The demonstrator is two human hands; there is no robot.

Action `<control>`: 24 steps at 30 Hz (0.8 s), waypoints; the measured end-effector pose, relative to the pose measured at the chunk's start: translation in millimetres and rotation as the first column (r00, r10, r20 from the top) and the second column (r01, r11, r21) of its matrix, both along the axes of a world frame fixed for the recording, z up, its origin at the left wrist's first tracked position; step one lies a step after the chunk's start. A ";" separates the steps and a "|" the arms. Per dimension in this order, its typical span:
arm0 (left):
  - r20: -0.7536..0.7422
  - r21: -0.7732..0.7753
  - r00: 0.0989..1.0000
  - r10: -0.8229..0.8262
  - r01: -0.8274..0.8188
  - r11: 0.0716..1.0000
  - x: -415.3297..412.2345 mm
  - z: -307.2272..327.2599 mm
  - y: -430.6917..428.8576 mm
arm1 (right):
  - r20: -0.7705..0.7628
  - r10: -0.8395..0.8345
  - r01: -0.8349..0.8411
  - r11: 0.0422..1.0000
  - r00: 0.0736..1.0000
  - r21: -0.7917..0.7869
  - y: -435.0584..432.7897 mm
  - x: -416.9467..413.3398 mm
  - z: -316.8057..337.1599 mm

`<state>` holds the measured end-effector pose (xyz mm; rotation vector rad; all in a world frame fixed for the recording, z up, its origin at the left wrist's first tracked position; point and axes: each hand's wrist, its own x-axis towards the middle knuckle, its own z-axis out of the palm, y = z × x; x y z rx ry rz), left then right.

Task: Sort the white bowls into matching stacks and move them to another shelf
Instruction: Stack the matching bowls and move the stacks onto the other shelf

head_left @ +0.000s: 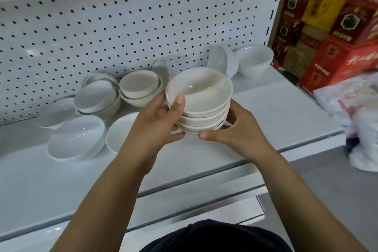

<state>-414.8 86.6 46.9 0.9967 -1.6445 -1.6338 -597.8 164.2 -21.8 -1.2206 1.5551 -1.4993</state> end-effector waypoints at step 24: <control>-0.048 -0.076 0.664 -0.746 0.743 0.665 -203.5 3.3 152.6 | -0.039 -0.746 0.747 0.665 0.664 -0.005 275.1 -78.8 31.1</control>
